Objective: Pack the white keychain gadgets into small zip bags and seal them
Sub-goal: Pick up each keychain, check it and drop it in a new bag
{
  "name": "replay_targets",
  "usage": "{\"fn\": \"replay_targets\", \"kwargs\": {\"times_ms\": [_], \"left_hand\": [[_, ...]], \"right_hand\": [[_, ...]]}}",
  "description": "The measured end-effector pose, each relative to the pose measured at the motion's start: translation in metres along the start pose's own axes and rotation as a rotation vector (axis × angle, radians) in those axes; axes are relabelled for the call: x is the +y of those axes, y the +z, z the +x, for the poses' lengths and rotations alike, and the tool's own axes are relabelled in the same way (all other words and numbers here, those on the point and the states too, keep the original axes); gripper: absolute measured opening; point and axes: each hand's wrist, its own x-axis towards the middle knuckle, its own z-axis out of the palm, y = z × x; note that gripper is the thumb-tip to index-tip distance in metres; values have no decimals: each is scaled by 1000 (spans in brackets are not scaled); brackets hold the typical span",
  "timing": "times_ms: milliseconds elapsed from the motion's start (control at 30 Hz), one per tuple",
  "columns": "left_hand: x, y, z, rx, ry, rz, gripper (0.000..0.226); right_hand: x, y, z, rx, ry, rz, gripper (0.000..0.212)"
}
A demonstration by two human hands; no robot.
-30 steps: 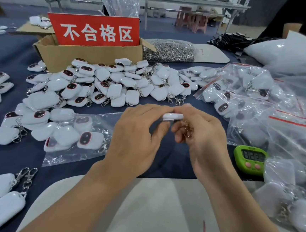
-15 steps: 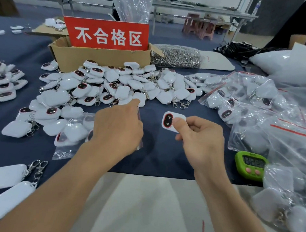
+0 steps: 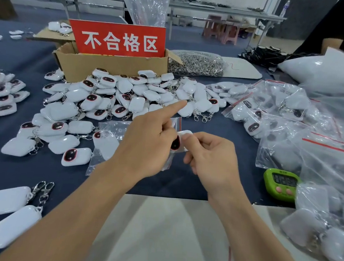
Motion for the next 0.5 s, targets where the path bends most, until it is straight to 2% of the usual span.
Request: {"fn": "replay_targets", "kwargs": {"times_ms": [100,167,233,267,367,400,467,500], "left_hand": [[3,3,-1,-22,21,-6,61],[4,5,-2,-10,43,7,61],[5,5,-2,3,45,-12,62],[4,5,-2,8,44,-29,62],[5,6,-2,15,53,-34,63],[5,7,-3,14,63,-25,62],[8,11,-6,5,85,-20,59],[8,13,-7,3,95,-12,58]], "right_hand": [[0,4,-2,-75,-22,17,20],[-3,2,-3,-245,26,132,17],[-5,-1,-3,-351,71,228,33],[-5,-3,-2,-333,70,213,33],[-2,-4,-1,-174,3,-74,17],[0,-4,-1,-157,-28,-165,21],[1,-3,-1,-202,-55,-270,31],[-1,-2,0,-259,-44,-293,28]]}}
